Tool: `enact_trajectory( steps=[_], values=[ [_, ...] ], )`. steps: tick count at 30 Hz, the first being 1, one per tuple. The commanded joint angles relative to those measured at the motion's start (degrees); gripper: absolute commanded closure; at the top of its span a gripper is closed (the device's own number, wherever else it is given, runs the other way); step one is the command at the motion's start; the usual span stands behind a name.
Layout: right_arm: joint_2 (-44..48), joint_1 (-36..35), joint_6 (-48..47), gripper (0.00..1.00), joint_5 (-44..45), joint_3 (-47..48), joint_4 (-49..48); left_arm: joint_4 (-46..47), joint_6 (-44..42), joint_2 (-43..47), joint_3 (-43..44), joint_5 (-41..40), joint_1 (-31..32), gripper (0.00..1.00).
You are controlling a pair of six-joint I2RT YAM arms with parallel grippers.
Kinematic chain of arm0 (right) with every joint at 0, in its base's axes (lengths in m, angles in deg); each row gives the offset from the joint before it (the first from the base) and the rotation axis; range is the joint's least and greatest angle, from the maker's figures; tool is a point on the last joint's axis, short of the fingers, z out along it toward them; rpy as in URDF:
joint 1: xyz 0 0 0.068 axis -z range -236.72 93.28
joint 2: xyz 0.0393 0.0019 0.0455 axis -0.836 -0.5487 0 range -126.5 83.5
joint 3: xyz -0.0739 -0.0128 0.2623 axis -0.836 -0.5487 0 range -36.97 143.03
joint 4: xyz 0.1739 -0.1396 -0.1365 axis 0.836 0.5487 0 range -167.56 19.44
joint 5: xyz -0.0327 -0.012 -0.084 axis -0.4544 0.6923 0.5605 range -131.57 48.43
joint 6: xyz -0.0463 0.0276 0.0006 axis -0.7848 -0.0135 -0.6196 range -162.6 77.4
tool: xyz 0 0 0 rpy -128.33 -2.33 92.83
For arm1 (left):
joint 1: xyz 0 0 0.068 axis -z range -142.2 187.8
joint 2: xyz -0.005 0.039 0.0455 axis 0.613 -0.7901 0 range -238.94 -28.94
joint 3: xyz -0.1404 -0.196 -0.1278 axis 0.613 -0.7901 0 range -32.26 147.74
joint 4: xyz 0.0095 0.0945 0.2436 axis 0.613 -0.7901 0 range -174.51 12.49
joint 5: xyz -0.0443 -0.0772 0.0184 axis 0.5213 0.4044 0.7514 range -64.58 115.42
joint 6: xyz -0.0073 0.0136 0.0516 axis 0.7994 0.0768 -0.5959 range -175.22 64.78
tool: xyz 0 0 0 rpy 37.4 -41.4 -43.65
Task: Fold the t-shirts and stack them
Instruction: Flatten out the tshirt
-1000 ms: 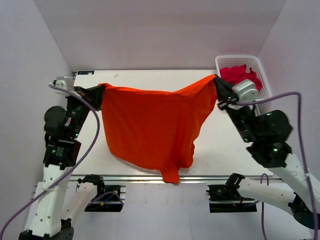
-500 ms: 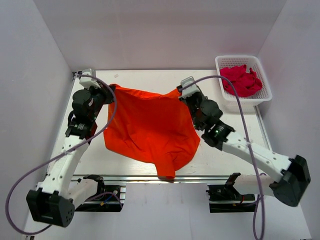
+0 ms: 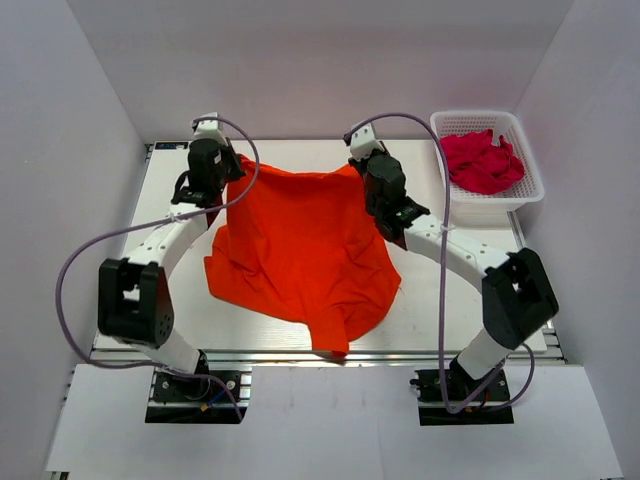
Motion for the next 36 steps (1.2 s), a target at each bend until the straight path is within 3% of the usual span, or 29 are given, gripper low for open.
enact_trajectory(
  steps=[1,9,11,12,13,14,15,16,17,20,24,27,31,36],
  values=[
    [-4.2,3.0,3.3,1.00,-0.6,6.5,1.1,2.5,-1.3,-5.0,6.4,-3.0,-0.2,1.00],
    [-20.8,8.2,9.6,1.00,0.0,20.3,6.1,0.7,-2.4,-28.3,25.1,-2.4,-0.7,1.00],
    [-25.9,9.5,11.7,1.00,-0.8,24.3,6.3,-0.6,-3.1,-35.4,32.2,-1.1,-0.7,0.91],
    [-27.9,10.6,13.2,1.00,-1.9,27.2,6.9,-1.4,-3.1,-37.2,34.6,-1.1,-0.7,0.82],
    [-29.5,11.4,14.1,0.98,-3.9,29.1,10.8,-3.2,-3.7,-39.1,36.9,-1.1,-0.7,0.42],
    [-32.8,12.1,15.5,0.62,-5.3,32.5,12.2,-4.3,-3.7,-41.5,41.2,-1.1,-0.7,0.09],
    [-33.6,12.4,16.2,0.40,-8.9,36.5,16.0,-5.6,-3.7,-42.2,43.0,-1.1,-0.7,0.00],
    [-34.6,12.9,17.0,0.11,-11.5,38.4,19.8,-8.1,-4.3,-42.2,44.7,-1.1,-0.7,0.00],
    [-36.1,13.2,17.8,0.11,-12.3,43.7,23.8,-9.4,-4.4,-42.2,46.5,-1.1,-0.7,0.00],
    [-34.7,13.2,21.3,0.11,-17.1,46.8,32.5,-12.0,-5.5,-36.4,43.1,-4.5,-1.3,0.00],
    [-28.1,13.0,26.7,0.09,-25.7,43.3,41.5,-14.3,-5.0,-21.6,30.2,-6.8,-1.3,0.00],
    [-21.3,12.9,30.8,0.09,-34.0,33.2,46.3,-18.0,-2.0,-8.4,17.7,-7.7,-1.3,0.00],
    [-8.4,12.2,34.8,0.09,-44.0,17.6,44.8,-20.2,4.1,7.4,-2.1,-10.6,-1.3,0.00],
    [-1.0,9.8,39.5,0.09,-46.5,1.1,41.1,-23.9,9.4,19.5,-14.2,-15.9,-1.3,0.00]
  ],
)
